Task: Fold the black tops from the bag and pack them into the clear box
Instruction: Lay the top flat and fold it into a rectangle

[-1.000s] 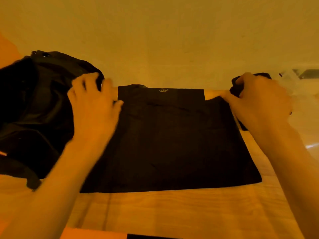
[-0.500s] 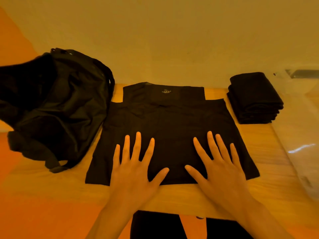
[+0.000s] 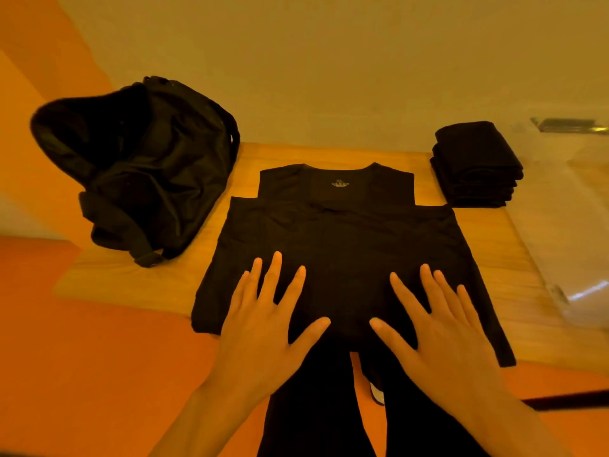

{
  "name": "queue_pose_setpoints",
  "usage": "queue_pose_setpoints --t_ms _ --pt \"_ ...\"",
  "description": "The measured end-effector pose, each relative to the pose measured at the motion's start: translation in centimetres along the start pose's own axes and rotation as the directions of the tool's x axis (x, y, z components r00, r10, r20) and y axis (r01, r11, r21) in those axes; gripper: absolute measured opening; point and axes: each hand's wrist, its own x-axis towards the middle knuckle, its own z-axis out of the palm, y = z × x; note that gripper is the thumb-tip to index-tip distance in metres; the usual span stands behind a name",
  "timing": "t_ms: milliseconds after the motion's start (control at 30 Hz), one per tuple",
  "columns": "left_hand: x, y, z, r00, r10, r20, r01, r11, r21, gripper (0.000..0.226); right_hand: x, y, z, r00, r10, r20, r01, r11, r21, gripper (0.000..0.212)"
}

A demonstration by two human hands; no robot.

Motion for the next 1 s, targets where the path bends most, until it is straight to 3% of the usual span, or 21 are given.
queue_pose_setpoints --t_ms 100,200,367,467,567,633,700,833,1000 --pt "2.5 -2.3 -1.1 0.994 -0.038 -0.102 0.038 0.999 -0.004 0.086 3.3 0.7 -1.4 0.989 0.001 -0.146 0.002 1.000 0.022 0.088" --pt "4.6 -5.0 -0.6 0.992 -0.121 -0.036 0.121 0.993 -0.001 0.088 6.2 1.7 -0.9 0.998 0.016 -0.055 -0.017 1.000 -0.021 0.087" --pt "4.6 -5.7 0.1 0.987 -0.158 0.014 0.158 0.987 0.022 0.090 6.1 2.6 0.1 0.996 0.058 -0.073 -0.062 0.997 -0.045 0.087" --pt "5.6 -5.4 -1.5 0.983 -0.182 0.022 0.183 0.980 -0.078 0.097 6.5 2.4 -1.1 0.999 0.049 -0.011 -0.049 0.999 0.017 0.086" --pt "8.8 -6.2 -3.7 0.973 -0.186 -0.136 0.170 0.978 -0.124 0.068 9.2 2.7 -3.4 0.984 0.029 -0.178 -0.011 0.995 0.100 0.065" --pt "11.9 -7.0 -4.6 0.981 -0.106 -0.165 0.091 0.991 -0.097 0.051 12.0 2.4 -4.9 0.971 -0.020 -0.236 0.053 0.989 0.136 0.048" --pt "14.7 -7.6 -4.8 0.996 -0.032 -0.079 0.029 0.999 -0.044 0.044 14.6 1.1 -5.9 0.974 -0.131 -0.186 0.162 0.974 0.162 0.038" --pt "17.5 -8.6 -4.8 0.999 -0.035 -0.010 0.035 0.999 -0.016 0.036 18.4 -3.8 -7.1 0.923 -0.362 -0.128 0.384 0.867 0.317 0.033" --pt "18.6 -10.1 -6.0 1.000 -0.006 0.023 0.009 0.989 -0.148 0.023 22.4 -9.9 -7.4 0.879 -0.476 -0.027 0.442 0.791 0.424 0.028"
